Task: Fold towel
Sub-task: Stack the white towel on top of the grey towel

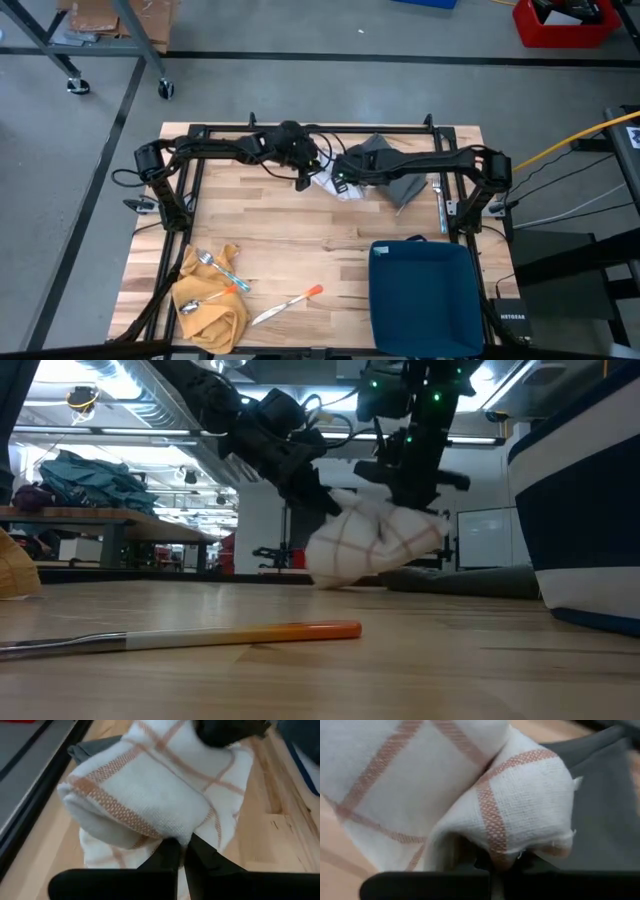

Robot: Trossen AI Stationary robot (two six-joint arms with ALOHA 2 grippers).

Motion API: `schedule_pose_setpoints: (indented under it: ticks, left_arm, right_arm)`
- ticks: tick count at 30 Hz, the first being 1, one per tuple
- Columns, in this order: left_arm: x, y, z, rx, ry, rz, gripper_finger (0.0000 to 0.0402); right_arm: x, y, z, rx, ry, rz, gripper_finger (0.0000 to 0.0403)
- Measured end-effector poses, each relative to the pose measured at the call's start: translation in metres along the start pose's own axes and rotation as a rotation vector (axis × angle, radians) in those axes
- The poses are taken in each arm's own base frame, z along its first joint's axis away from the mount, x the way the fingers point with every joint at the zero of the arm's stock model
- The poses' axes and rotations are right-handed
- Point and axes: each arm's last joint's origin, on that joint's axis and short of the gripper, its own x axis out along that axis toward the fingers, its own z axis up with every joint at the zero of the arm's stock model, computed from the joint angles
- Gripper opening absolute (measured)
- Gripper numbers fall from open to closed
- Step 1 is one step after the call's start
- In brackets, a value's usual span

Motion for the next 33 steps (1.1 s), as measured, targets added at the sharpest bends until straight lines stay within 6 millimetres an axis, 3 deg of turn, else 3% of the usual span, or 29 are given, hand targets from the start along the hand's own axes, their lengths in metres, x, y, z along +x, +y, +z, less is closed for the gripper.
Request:
schedule_pose_setpoints:
  ticks: [8, 15, 26, 33]
  left_arm:
    - [0.0, -0.003, -0.008, -0.052, 0.086, -0.018, 0.0001]
    - [-0.003, -0.007, -0.023, -0.078, 0.239, -0.053, 0.0001]
    - [-0.003, -0.007, -0.024, -0.071, 0.258, -0.029, 0.0002]
    - [-0.003, -0.004, -0.023, -0.029, 0.261, 0.063, 0.0072]
  right_arm:
    - [-0.014, 0.003, 0.008, -0.027, 0.051, 0.049, 0.0014]
    - [-0.005, 0.002, -0.003, -0.001, 0.165, 0.105, 0.0016]
    - [0.014, 0.003, -0.02, 0.024, 0.261, 0.209, 0.0058]
    - [0.014, 0.004, -0.021, 0.025, 0.286, 0.235, 0.0101]
